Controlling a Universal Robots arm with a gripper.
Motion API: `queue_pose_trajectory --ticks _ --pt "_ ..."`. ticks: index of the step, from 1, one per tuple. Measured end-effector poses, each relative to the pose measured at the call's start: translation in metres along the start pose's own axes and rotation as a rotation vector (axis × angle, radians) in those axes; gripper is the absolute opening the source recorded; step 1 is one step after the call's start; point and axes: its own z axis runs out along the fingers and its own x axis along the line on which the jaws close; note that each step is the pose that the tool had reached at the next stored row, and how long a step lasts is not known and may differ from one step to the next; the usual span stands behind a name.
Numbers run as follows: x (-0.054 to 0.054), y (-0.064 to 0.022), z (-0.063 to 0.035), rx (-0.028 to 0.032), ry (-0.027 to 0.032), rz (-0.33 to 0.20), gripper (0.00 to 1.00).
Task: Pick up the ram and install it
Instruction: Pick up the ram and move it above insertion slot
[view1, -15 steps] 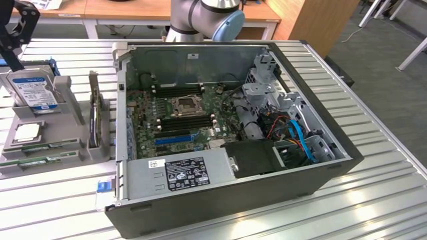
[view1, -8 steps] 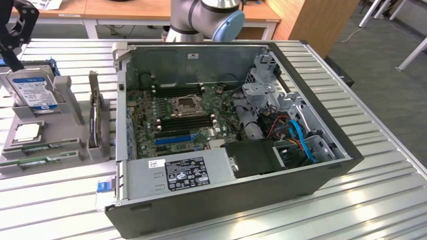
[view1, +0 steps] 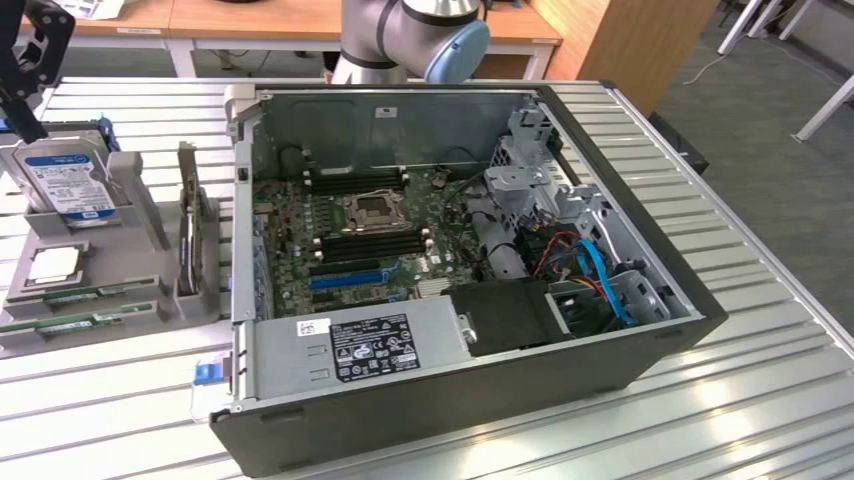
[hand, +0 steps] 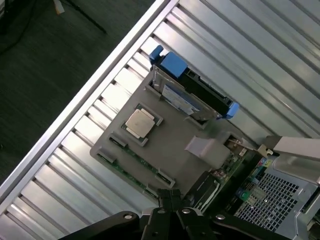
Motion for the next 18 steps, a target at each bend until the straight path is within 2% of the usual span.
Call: queue_pose_trajectory --ticks 18 --pt "0.0 0.0 0.0 -0.006 0.0113 -0.251 0.1"
